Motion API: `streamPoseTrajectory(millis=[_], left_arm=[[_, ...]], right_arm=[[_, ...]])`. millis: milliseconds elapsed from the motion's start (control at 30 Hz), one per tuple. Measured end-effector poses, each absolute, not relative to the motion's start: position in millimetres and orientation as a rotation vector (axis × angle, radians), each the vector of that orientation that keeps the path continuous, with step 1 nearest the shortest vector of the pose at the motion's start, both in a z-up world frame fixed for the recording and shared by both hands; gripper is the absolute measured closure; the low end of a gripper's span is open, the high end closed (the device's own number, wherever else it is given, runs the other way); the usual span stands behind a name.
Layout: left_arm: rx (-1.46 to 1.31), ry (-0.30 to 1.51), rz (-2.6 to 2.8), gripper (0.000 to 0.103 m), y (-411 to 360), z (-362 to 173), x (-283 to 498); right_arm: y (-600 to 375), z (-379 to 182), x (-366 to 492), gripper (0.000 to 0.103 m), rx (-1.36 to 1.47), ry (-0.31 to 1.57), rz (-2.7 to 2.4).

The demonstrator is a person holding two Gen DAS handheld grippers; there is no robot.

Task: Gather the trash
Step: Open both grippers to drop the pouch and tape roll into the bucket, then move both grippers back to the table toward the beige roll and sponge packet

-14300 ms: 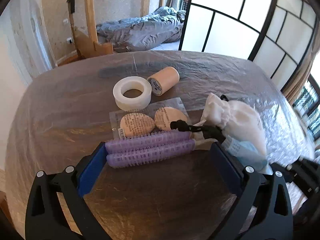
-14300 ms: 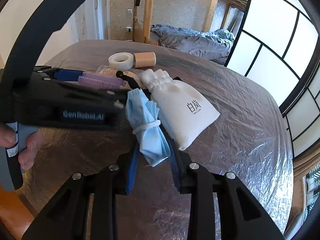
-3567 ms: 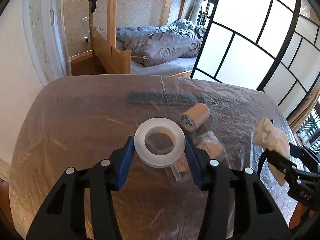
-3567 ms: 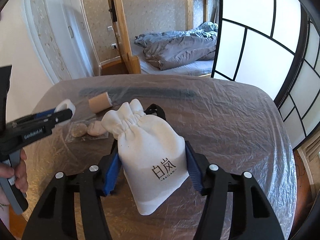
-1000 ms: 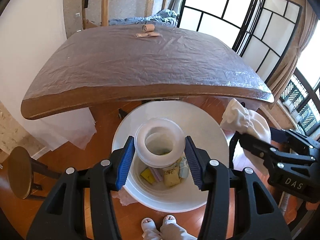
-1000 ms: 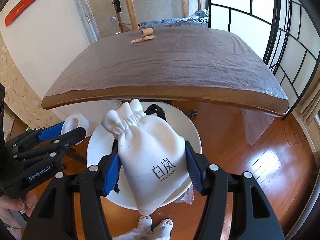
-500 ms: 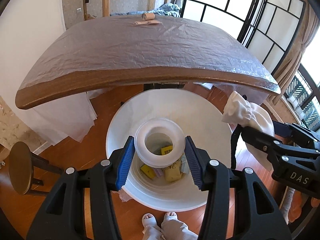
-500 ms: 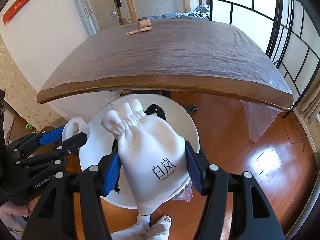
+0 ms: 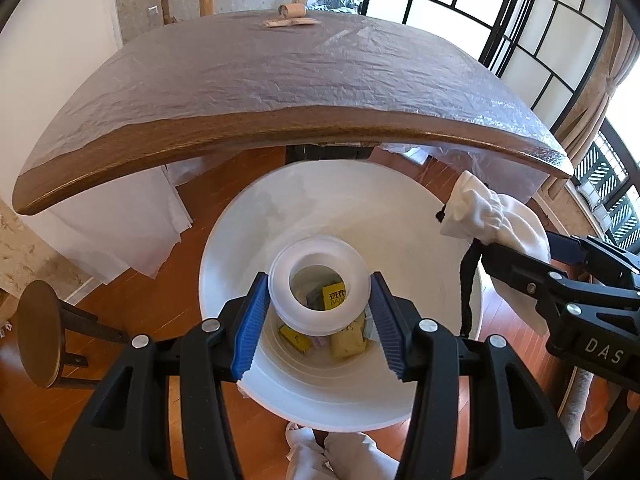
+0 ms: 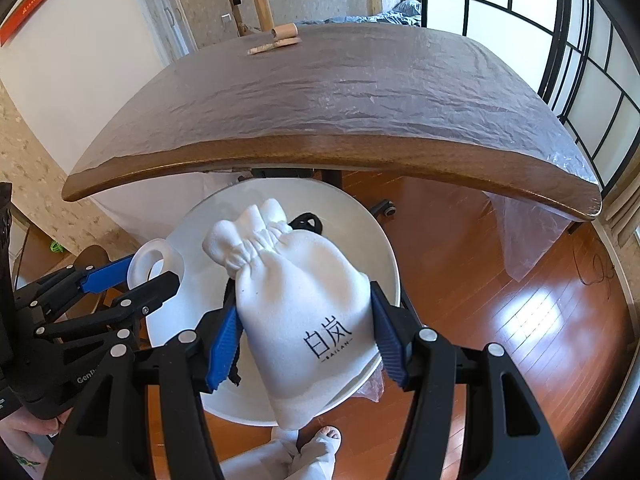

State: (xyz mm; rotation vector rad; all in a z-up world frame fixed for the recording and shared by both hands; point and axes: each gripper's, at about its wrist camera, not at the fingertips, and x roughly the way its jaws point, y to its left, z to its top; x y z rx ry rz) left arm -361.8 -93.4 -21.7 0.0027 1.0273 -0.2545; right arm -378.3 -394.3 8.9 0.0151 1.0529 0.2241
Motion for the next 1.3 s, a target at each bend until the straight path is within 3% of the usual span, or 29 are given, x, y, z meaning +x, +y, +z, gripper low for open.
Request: streamPoseTrajectory(millis=[933,967,1000,1067,1300], left_arm=[[0.037,1.109,-0.225,0.051,-100,-52,-342],[0.043,1.109,-0.225,0.048,-100,-51,-342],[0.049,1.106,-0.218,0.033,-101,-52,-342],[0.061,1.069,-0.189,0.019,-101,-46,-343],[0.044,1.044,-0.190,0.019,-98,-33,-343]], right_arm=[[-399,-13,-363,0.043,0.011,1.111,0.235],[-399,-13,-363,0.040,0.010,1.111,0.235],[-400,-11,-363,0.038,0.009,1.105,0.223],[-403,-6,-365,0.031,0.024,1.084,0.212],[-416,18,-364,0.030,0.066,1.024,0.204]])
